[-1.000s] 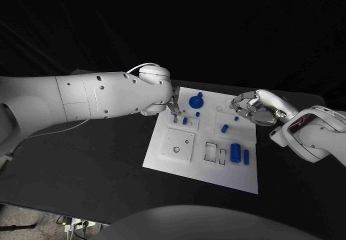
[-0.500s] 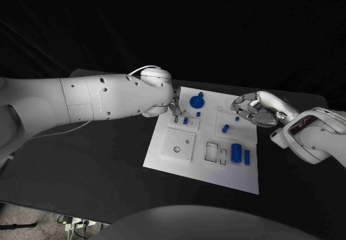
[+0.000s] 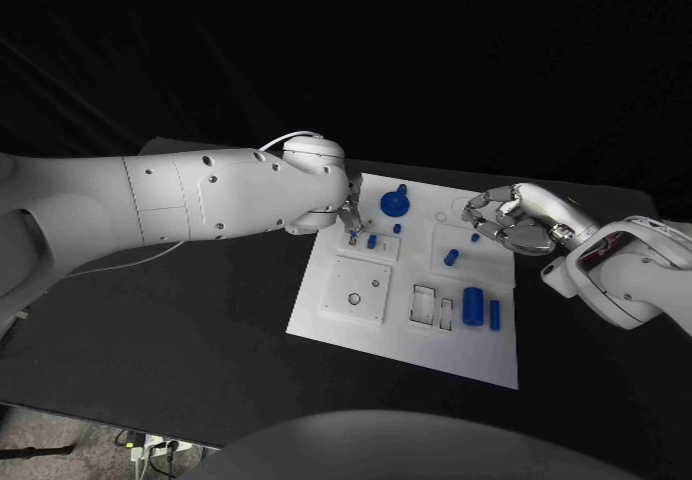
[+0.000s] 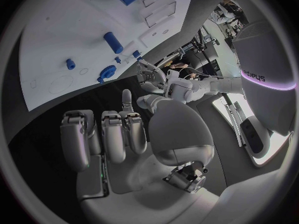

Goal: Assemble the parts on the task board

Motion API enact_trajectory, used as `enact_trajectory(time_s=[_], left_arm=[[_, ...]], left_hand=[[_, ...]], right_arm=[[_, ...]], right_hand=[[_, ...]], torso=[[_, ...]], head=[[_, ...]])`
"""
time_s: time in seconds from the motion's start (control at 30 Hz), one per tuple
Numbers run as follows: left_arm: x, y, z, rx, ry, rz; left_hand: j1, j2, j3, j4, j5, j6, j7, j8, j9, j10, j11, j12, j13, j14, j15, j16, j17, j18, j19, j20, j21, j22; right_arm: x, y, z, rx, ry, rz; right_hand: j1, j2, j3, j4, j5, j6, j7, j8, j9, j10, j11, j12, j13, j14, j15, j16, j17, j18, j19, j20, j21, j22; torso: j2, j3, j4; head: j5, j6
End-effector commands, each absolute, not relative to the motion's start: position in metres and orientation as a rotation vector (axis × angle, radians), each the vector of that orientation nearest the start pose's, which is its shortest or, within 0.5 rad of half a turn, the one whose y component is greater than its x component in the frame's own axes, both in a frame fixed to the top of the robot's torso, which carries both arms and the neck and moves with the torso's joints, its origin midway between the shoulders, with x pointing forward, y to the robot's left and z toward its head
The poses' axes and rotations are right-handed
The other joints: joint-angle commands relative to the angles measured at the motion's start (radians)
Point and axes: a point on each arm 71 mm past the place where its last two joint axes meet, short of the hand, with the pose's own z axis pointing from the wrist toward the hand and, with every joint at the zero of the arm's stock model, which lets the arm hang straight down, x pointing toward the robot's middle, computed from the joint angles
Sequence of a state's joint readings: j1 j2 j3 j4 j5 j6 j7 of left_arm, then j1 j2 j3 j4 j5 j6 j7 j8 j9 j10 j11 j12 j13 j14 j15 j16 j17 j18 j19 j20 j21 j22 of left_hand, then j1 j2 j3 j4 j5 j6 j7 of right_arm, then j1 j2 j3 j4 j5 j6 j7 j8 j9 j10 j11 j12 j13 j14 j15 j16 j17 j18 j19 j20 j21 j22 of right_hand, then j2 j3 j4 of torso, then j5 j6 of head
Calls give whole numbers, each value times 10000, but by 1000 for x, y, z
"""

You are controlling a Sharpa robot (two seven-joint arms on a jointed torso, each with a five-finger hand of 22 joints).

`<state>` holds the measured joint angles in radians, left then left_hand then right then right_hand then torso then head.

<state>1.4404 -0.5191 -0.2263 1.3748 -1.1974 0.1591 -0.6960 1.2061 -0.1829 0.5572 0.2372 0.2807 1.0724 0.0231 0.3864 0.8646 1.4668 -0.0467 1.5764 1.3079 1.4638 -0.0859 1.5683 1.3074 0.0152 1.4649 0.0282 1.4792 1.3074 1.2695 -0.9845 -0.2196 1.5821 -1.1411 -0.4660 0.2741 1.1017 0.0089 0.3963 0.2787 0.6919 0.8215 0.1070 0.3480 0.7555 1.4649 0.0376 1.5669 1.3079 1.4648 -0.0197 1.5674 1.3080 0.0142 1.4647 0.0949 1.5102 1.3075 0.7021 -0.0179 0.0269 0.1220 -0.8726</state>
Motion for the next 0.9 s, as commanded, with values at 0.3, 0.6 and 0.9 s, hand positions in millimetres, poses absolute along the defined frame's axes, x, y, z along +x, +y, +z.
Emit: enact_trajectory(time_s=[0.3, 0.6, 0.9], left_arm=[[515, 123, -181, 921, 22416, 403], [516, 123, -182, 1073, 22369, 315], [516, 122, -185, 1130, 22376, 210]], left_hand=[[13, 80, -25, -12, 56, 171, -164, 34, -1, 1040, -72, -56, 2629, 1070, -80, 25, 2634, 125, 377, -64, -99, 2263], [53, 81, -15, -55, 68, 139, -167, 13, 17, 1040, -77, -56, 2629, 1070, -84, 25, 2634, 144, 331, -69, -174, 2237], [60, 80, -14, -62, 66, 129, -165, 7, 20, 1040, -77, -56, 2629, 1070, -85, 25, 2634, 148, 321, -70, -190, 2231]], right_arm=[[452, -244, -196, -719, 15844, 9415], [451, -244, -196, -706, 15829, 9413], [451, -245, -196, -679, 15834, 9386]], right_hand=[[159, -14, 74, 0, 70, -18, 10, 57, 29, 1059, 21, 39, 2629, 1060, 60, 34, 2628, 69, 474, 34, -51, 2356], [179, -26, 82, -7, 93, -11, 8, 67, 44, 1059, 22, 39, 2629, 1060, 60, 34, 2628, 70, 471, 34, -54, 2355], [209, -41, 98, -14, 137, -5, 7, 79, 67, 1059, 19, 39, 2629, 1060, 59, 34, 2628, 71, 467, 33, -59, 2353]], torso=[[9, -5, 1], [-1, -8, 3], [-5, -8, 2]], head=[[-1, 0], [0, 0], [-11, 0]])
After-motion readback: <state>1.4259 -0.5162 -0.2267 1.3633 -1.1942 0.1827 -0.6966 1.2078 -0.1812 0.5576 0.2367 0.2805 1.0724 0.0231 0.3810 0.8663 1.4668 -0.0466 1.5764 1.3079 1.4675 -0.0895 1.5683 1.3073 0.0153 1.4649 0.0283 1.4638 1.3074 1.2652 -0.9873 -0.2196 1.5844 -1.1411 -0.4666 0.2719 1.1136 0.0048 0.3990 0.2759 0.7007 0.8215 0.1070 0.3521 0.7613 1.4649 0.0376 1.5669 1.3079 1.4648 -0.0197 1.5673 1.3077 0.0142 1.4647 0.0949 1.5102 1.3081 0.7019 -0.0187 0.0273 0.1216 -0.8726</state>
